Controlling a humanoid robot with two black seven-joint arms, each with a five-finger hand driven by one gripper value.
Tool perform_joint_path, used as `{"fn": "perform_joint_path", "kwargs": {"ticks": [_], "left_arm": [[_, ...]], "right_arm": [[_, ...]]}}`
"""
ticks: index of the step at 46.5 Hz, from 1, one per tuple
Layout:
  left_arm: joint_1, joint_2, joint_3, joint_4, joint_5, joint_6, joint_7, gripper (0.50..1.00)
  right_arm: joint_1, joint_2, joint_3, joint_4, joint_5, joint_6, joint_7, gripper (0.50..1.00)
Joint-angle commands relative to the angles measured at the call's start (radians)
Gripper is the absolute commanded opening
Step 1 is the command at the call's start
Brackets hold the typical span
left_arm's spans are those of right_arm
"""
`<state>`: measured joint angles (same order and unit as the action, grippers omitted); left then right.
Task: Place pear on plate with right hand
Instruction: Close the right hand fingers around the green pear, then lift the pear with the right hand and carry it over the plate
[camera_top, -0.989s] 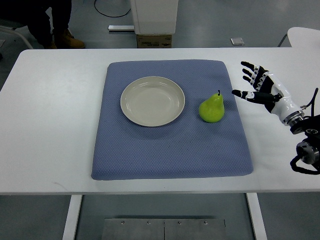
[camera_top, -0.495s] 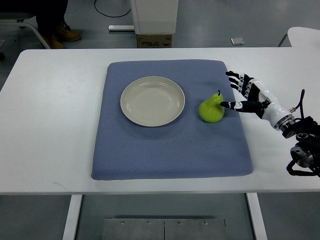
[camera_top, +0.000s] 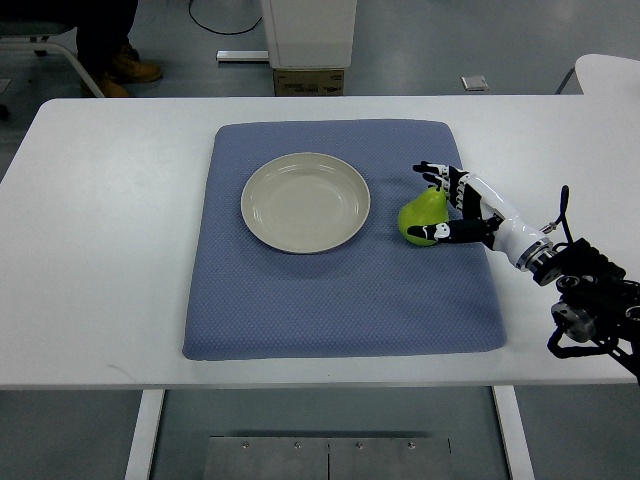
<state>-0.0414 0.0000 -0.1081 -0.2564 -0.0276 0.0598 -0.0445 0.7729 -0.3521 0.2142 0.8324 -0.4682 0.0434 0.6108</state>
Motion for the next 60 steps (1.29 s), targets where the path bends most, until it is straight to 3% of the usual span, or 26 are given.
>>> {"fn": "perform_joint_path", "kwargs": {"ticks": [1, 39, 45, 50, 55, 60], "left_arm": [[0.0, 0.0, 0.001, 0.0, 0.0, 0.002, 0.0, 1.0], [0.0, 0.0, 0.001, 0.0, 0.0, 0.0, 0.0, 1.0], [0.0, 0.0, -0.001, 0.0, 0.0, 0.0, 0.002, 1.0], [0.0, 0.0, -0.001, 0.0, 0.0, 0.0, 0.002, 1.0], [0.0, 0.0, -0.001, 0.0, 0.0, 0.0, 0.0, 1.0], [0.0, 0.0, -0.001, 0.0, 0.0, 0.0, 0.002, 1.0]], "right_arm": [[-0.003, 0.001, -0.004, -0.004, -0.001, -0.008, 0.0, 0.998], [-0.006, 0.007, -0.045, -0.016, -0.001, -0.043, 0.0, 0.906], [-0.006, 0.005, -0.047, -0.016, -0.001, -0.043, 0.0, 0.816], [-0.006, 0.005, -0.049, -0.021, -0.003, -0.043, 0.0, 0.692], [-0.004, 0.007, -0.061, -0.027, -0.003, -0.043, 0.0, 0.5], [-0.003, 0.007, -0.076, -0.03, -0.003, -0.045, 0.0, 0.5]]}}
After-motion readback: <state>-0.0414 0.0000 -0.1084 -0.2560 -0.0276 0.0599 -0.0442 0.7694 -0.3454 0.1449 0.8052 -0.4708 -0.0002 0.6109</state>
